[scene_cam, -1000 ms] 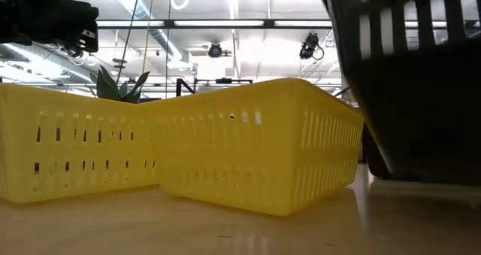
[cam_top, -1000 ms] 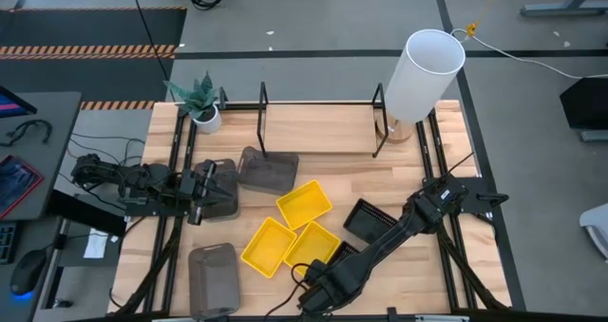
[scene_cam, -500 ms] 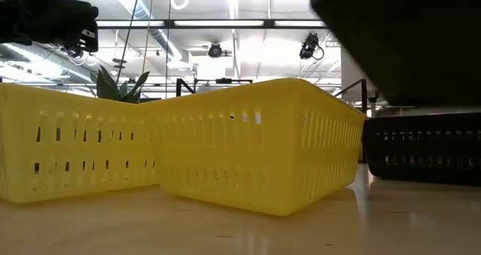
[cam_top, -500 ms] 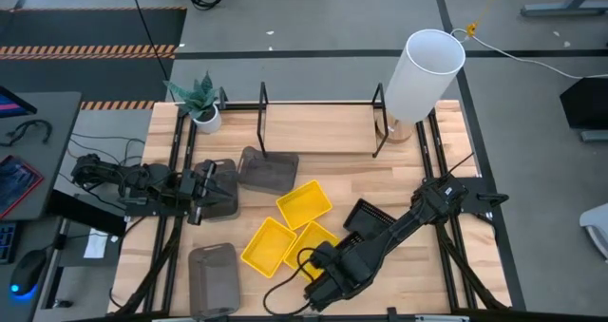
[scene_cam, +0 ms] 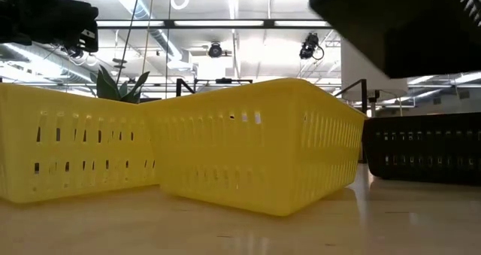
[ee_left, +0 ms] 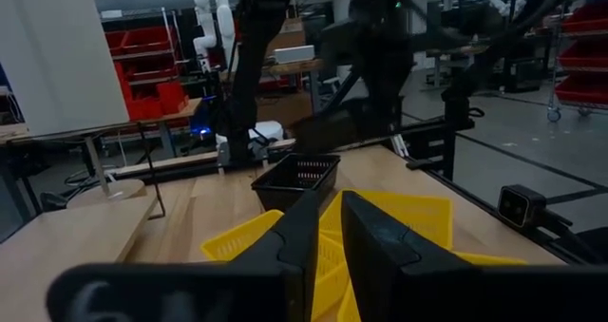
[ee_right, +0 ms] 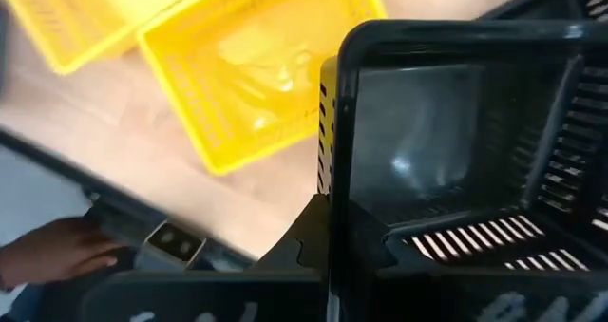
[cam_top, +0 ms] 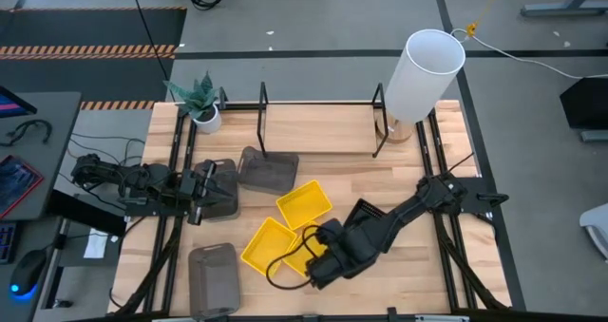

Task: Stack baskets on shelf by color
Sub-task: Stack the bottom black bin on the top black bin

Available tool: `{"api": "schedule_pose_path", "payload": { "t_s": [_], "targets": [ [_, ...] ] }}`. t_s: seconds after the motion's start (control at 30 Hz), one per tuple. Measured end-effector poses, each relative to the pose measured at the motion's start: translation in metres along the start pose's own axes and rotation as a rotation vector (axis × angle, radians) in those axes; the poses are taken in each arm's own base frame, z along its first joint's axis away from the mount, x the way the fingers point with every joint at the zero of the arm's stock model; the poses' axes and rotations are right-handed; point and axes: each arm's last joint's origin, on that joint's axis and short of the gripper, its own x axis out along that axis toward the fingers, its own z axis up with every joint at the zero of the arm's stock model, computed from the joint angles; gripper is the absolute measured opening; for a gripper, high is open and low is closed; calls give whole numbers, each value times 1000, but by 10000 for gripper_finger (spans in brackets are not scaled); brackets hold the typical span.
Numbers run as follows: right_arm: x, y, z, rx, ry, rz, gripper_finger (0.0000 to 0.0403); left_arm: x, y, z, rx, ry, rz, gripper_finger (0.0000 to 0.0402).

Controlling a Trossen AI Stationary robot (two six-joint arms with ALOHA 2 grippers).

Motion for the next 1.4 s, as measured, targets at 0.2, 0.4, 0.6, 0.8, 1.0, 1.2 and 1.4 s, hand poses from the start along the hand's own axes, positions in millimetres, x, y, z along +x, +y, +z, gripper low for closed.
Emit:
{"api": "schedule_pose_path", "payload": {
  "t_s": [0.2,0.4,0.6,0.8,1.0,1.2,1.4],
  "targets": [
    [12,-3,14,-60,3,-50,7,0,0,0,0,2,-1,63],
    [-7,-32,21,-117,-10,-65,7,0,0,0,0,2,-1,57],
    [-13,-53,11,-571,7,-85,7,0,0,0,0,2,0,53],
    [-8,-59,-9,-1334,142,-64,8,0,0,0,0,2,-1,61],
    [7,-65,-17,-1636,217,-91,8,0,0,0,0,3,0,57],
    [15,-76,-25,-1661,263,-121,8,0,0,0,0,3,-1,54],
    [-2,-107,-38,-1626,271,-112,7,0,0,0,0,3,0,62]
  ]
}}
